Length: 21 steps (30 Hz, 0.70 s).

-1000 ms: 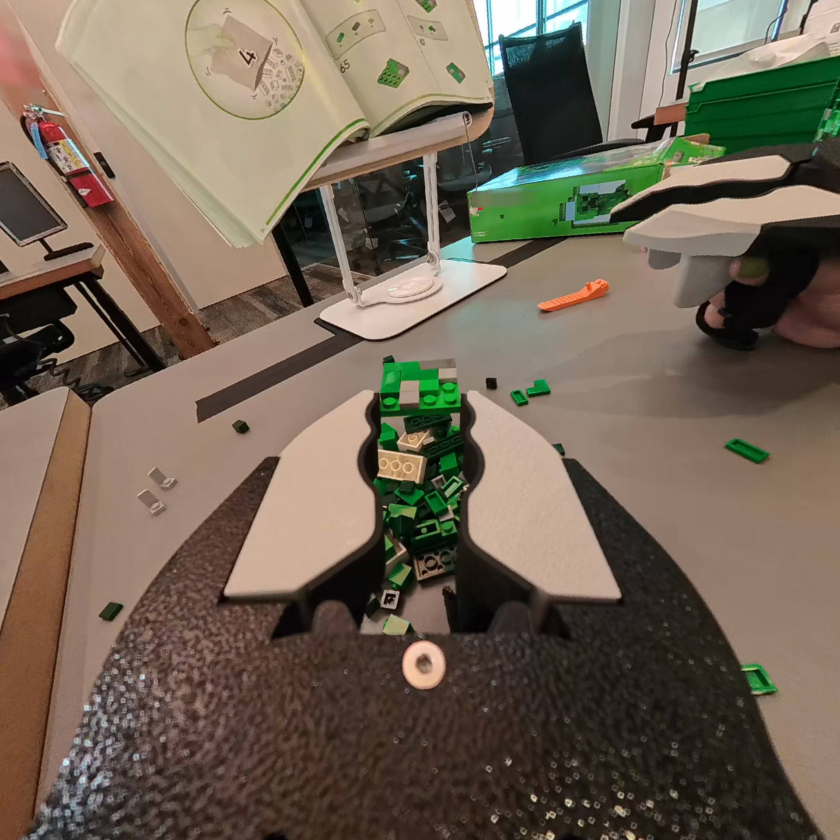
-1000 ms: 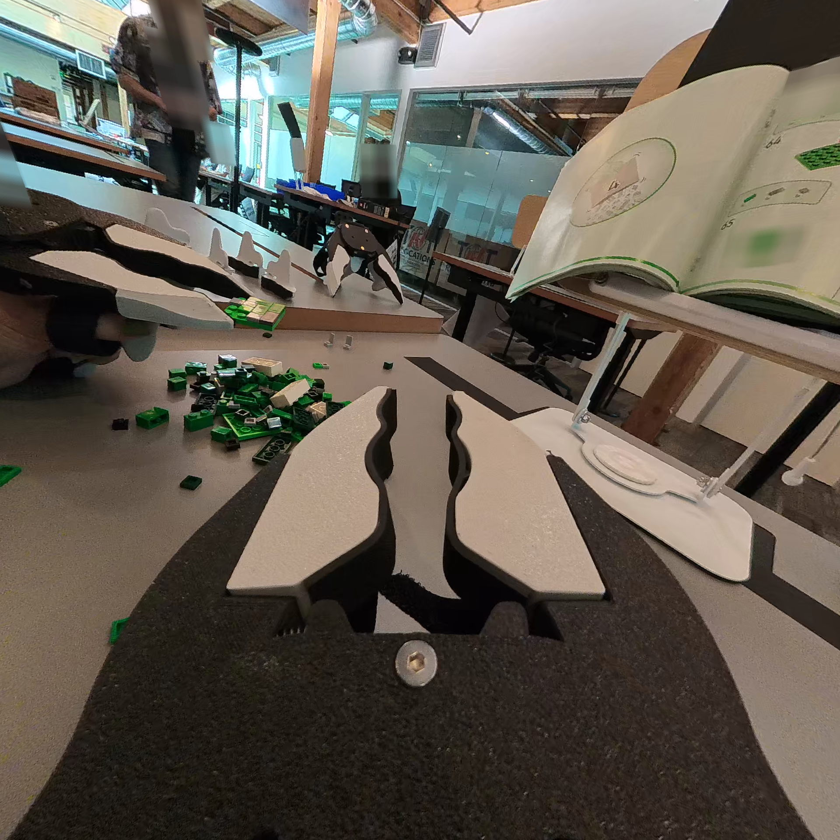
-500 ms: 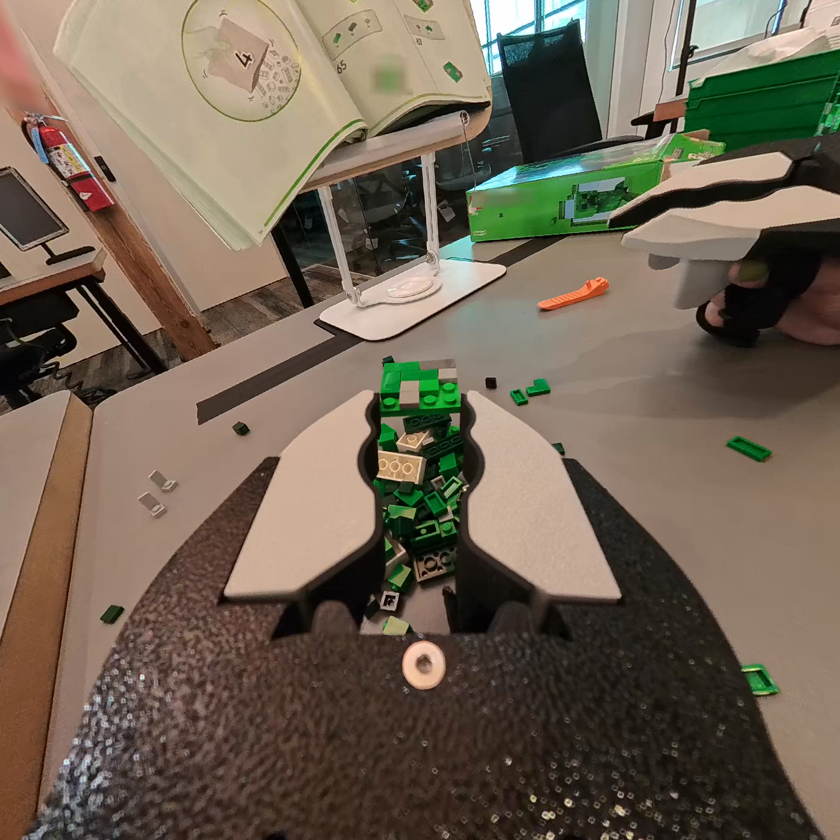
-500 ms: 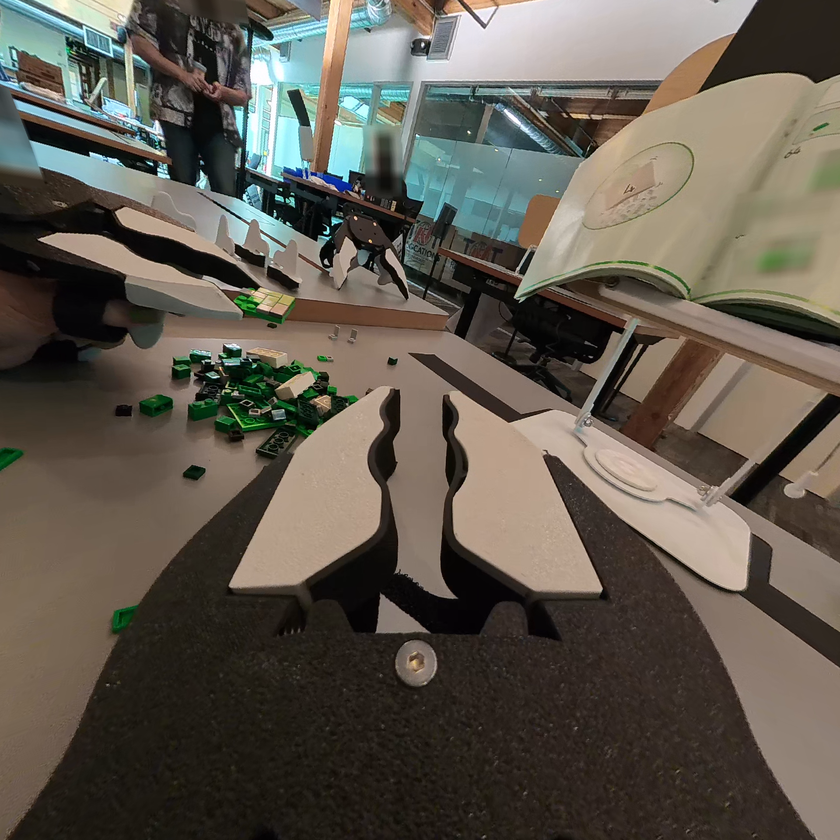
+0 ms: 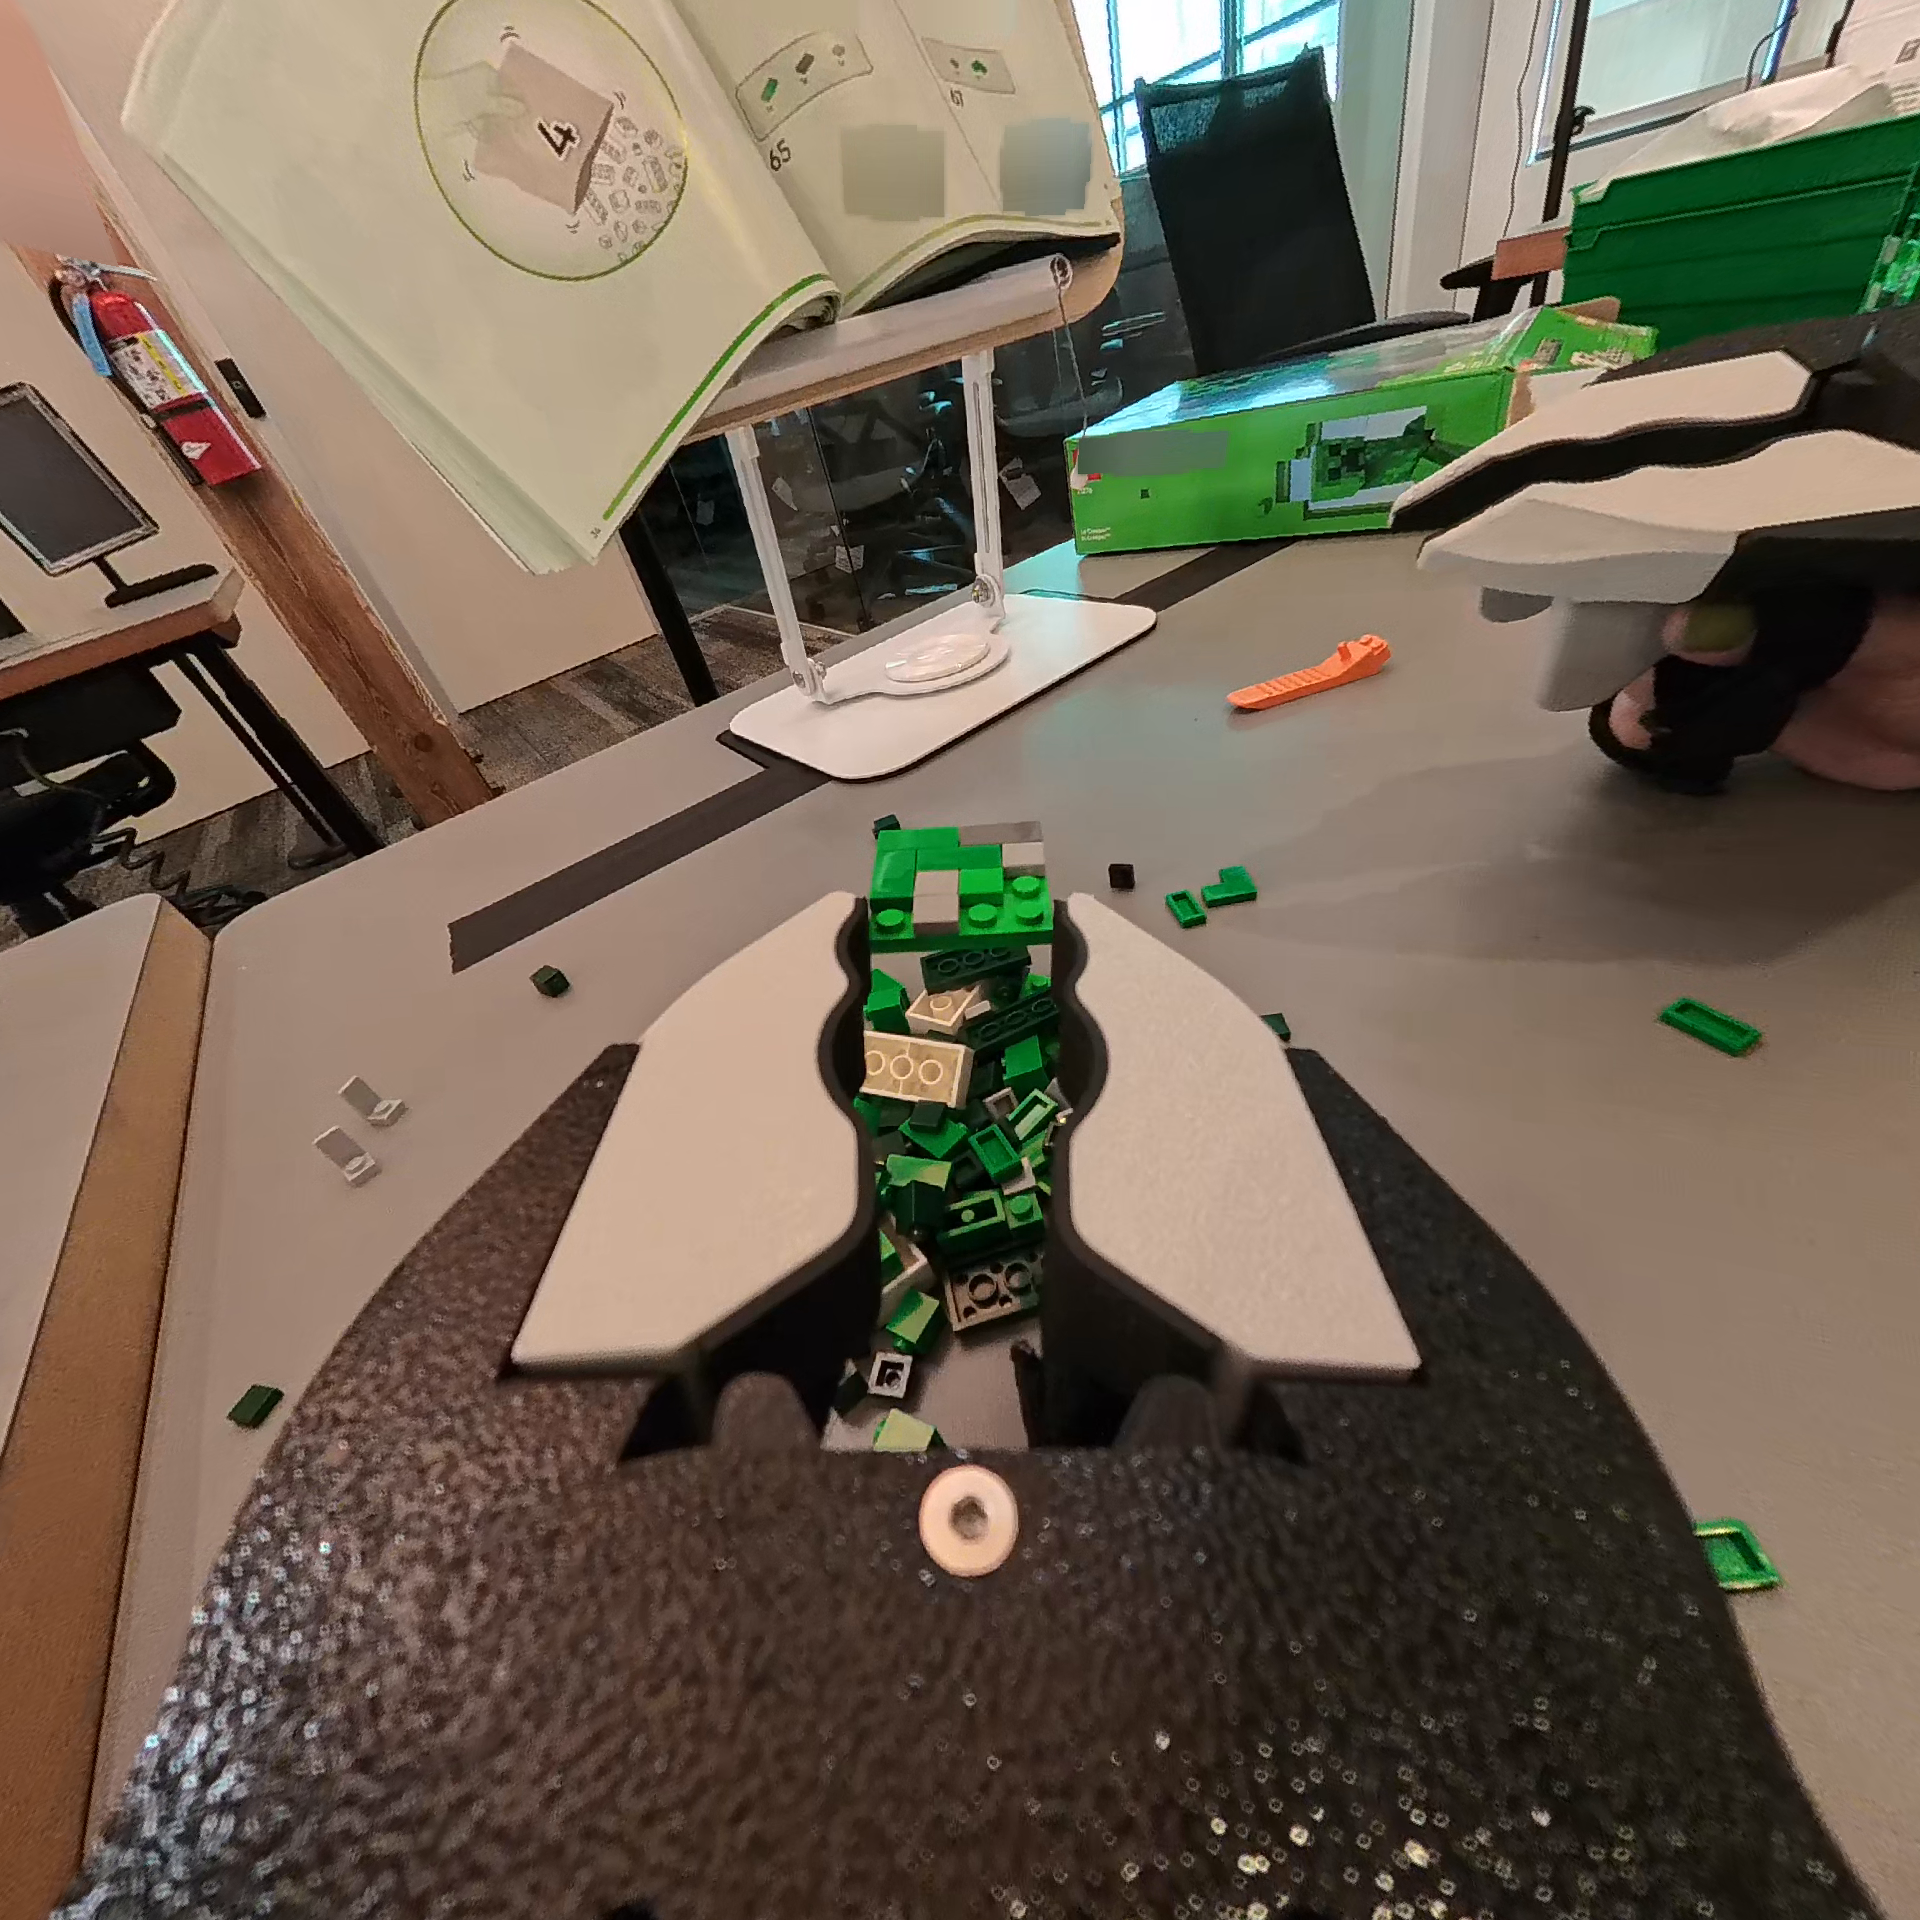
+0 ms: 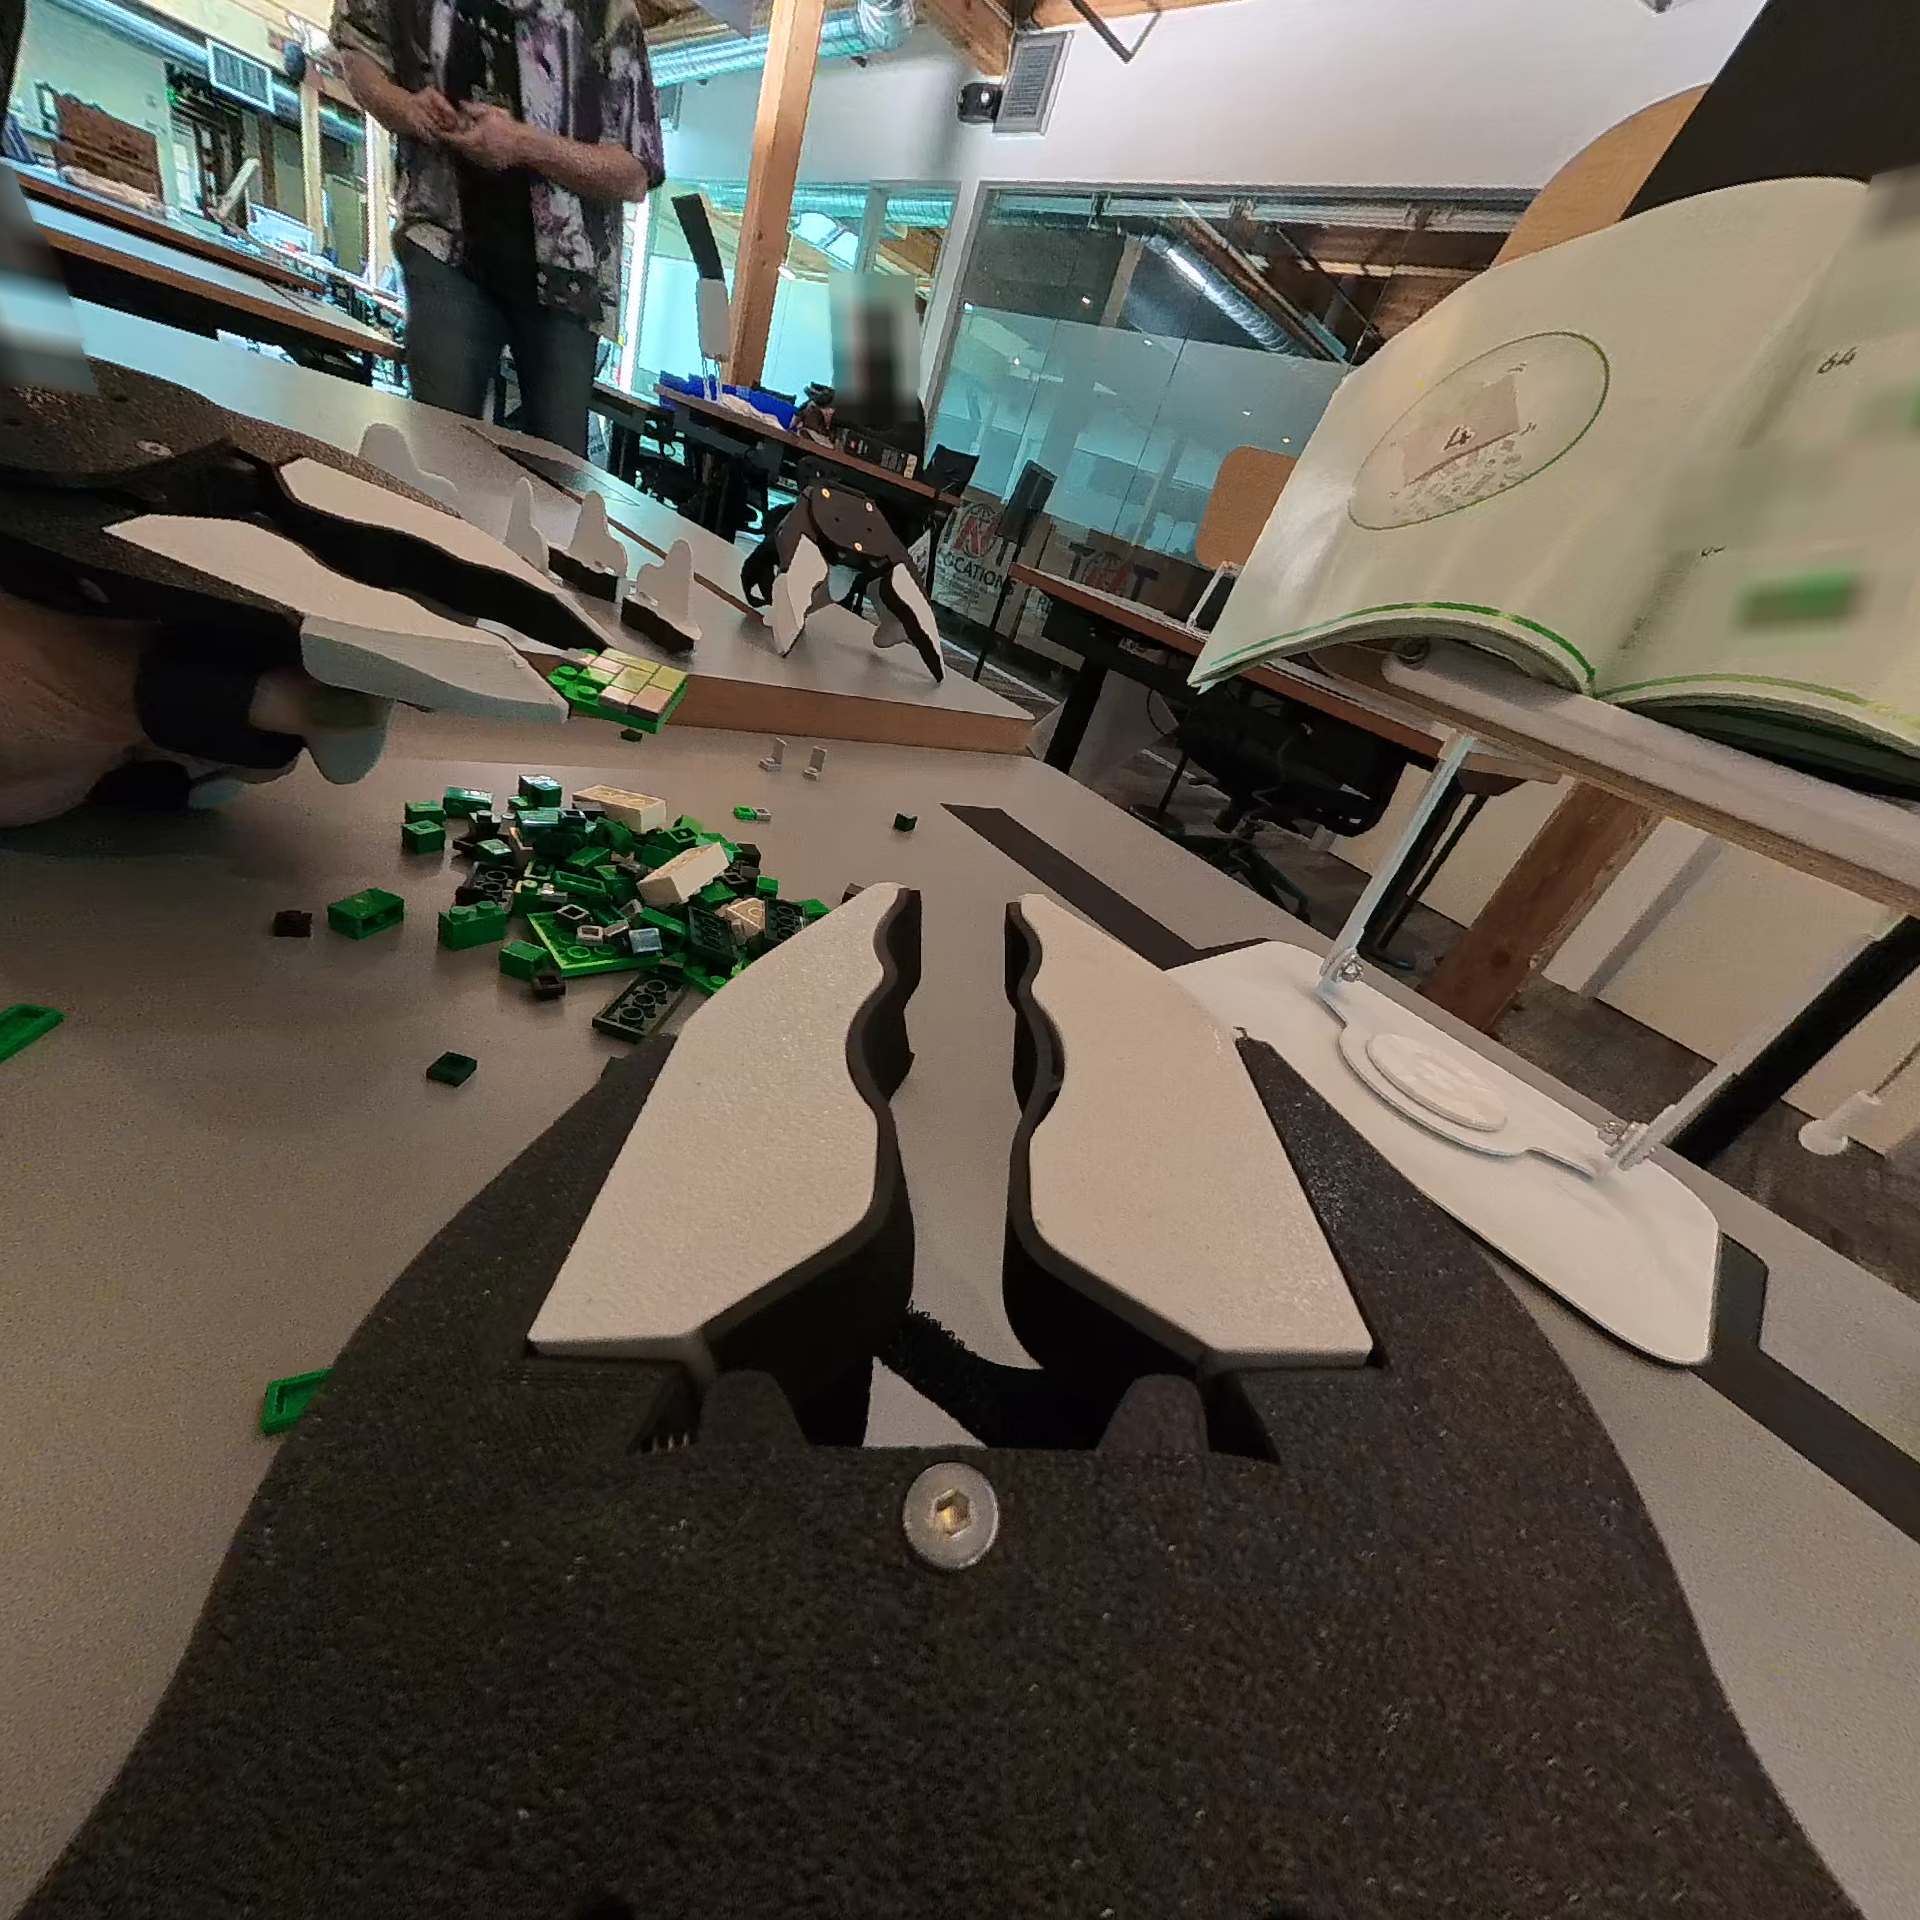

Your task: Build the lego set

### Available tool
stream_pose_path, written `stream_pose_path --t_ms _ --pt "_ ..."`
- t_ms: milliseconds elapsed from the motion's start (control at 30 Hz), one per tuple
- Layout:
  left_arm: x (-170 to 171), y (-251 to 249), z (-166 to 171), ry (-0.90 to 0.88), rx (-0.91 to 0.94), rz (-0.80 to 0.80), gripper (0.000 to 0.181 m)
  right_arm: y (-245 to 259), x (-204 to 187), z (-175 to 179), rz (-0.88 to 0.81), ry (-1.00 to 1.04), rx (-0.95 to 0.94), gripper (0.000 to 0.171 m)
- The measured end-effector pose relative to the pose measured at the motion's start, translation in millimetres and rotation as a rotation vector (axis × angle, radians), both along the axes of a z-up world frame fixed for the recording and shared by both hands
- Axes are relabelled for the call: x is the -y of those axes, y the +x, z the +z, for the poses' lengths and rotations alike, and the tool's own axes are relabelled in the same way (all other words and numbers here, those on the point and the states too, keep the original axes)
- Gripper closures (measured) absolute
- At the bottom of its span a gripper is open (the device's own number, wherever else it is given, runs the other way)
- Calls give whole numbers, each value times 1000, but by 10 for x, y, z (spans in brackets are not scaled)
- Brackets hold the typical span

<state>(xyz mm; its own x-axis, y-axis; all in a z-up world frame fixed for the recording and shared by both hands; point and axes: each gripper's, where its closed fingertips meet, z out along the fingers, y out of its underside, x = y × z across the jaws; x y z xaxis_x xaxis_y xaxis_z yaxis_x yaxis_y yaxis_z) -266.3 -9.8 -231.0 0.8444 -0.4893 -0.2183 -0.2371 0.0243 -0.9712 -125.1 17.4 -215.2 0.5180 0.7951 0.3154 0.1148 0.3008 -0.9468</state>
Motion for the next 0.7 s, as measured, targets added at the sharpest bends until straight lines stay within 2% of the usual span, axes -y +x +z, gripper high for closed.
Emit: stream_pose_path --t_ms 700 --pt "-1 1 -1 1 -1 1 149 -20 21 -17 2 20 23 158"
